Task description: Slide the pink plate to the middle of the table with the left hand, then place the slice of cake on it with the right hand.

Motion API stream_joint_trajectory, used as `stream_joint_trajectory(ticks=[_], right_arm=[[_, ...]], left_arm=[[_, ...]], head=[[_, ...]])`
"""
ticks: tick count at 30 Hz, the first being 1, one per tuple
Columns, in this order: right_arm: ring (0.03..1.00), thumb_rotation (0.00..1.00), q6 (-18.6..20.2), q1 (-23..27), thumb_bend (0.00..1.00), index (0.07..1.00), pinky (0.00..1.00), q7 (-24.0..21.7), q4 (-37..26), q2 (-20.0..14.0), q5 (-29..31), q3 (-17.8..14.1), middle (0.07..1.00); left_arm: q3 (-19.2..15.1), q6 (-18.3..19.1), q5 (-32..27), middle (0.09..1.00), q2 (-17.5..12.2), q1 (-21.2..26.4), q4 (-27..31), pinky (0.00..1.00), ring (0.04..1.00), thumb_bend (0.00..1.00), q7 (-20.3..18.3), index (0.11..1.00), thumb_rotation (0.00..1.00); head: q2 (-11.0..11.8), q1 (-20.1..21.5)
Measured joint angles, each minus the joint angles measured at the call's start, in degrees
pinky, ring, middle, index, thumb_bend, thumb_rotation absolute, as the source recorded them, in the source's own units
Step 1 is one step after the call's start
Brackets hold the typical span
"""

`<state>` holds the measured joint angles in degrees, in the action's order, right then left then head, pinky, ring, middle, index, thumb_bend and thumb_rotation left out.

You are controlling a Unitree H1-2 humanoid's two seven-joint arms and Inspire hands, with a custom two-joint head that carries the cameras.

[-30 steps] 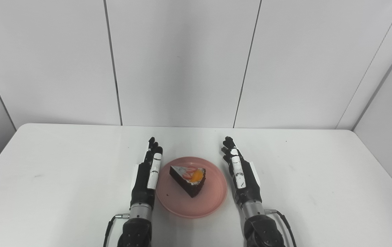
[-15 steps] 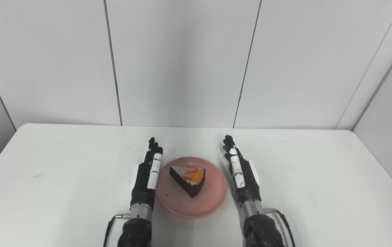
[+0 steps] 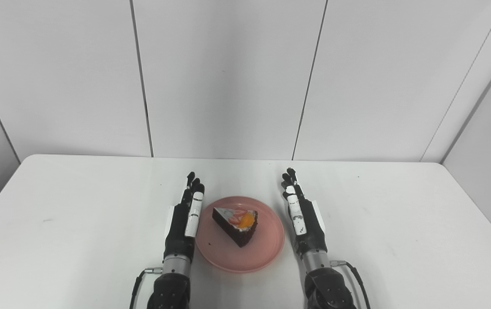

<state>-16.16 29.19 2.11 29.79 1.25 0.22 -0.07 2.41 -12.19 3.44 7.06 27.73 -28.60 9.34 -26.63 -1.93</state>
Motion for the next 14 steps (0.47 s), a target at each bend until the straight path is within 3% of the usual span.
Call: stream_joint_trajectory(ticks=[14], right_arm=[[0.97,1.0,0.1,-0.1,0.8,0.977,1.0,0.5,-0.1,0.1,0.2,-0.1,0.962]], left_arm=[[0.0,0.6,0.0,0.97,-0.1,-0.2,0.3,0.98,0.978,0.53,0.0,1.0,1.0]], head=[[-0.4,-0.1]])
